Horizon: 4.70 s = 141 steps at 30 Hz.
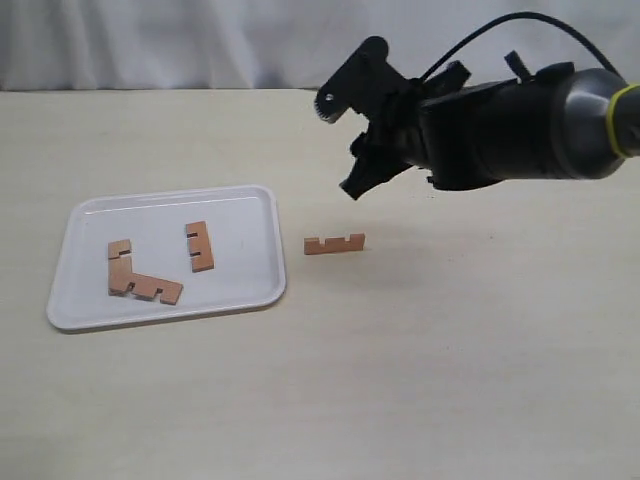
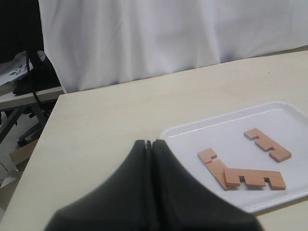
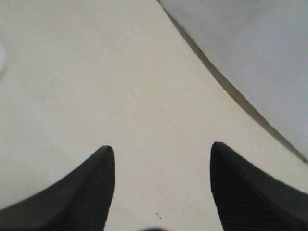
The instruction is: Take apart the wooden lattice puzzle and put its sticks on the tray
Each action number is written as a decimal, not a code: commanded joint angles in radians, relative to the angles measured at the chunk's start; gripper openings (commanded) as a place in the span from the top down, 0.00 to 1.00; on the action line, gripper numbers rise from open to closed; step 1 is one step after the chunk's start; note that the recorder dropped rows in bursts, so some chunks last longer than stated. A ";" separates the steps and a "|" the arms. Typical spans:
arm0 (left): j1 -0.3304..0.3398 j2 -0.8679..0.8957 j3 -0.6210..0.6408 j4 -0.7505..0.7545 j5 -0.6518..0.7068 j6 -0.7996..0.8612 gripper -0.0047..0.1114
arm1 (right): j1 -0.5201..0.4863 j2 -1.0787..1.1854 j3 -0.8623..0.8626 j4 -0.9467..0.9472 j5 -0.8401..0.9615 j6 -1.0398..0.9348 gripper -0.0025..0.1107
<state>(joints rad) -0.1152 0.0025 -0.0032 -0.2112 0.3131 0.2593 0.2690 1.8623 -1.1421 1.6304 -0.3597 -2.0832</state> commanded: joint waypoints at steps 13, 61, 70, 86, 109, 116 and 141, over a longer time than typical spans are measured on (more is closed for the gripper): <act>0.010 -0.002 0.003 -0.002 -0.009 0.005 0.96 | -0.046 0.112 -0.337 -1.193 1.146 1.342 0.51; 0.010 -0.002 0.003 -0.002 -0.009 0.005 0.96 | 0.214 0.154 -0.363 -1.856 0.948 1.694 0.94; 0.010 -0.002 0.003 -0.002 -0.009 0.005 0.96 | 0.349 0.360 -0.372 -2.712 0.950 2.525 0.93; 0.010 -0.002 0.003 -0.002 -0.009 0.005 0.96 | 0.360 0.304 -0.381 -2.435 0.990 2.371 0.38; 0.010 -0.002 0.003 -0.002 -0.009 0.005 0.96 | -0.147 -0.004 -0.120 -1.456 1.204 1.892 0.94; 0.010 -0.002 0.003 -0.002 -0.009 0.005 0.96 | -0.359 -0.341 0.170 -1.456 1.102 1.931 0.94; 0.010 -0.002 0.003 -0.002 -0.009 0.005 0.96 | -0.441 -1.685 0.875 -1.381 0.501 1.941 0.94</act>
<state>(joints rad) -0.1152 0.0025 -0.0032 -0.2112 0.3131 0.2593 -0.2097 0.2279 -0.2716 0.2464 0.1659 -0.1162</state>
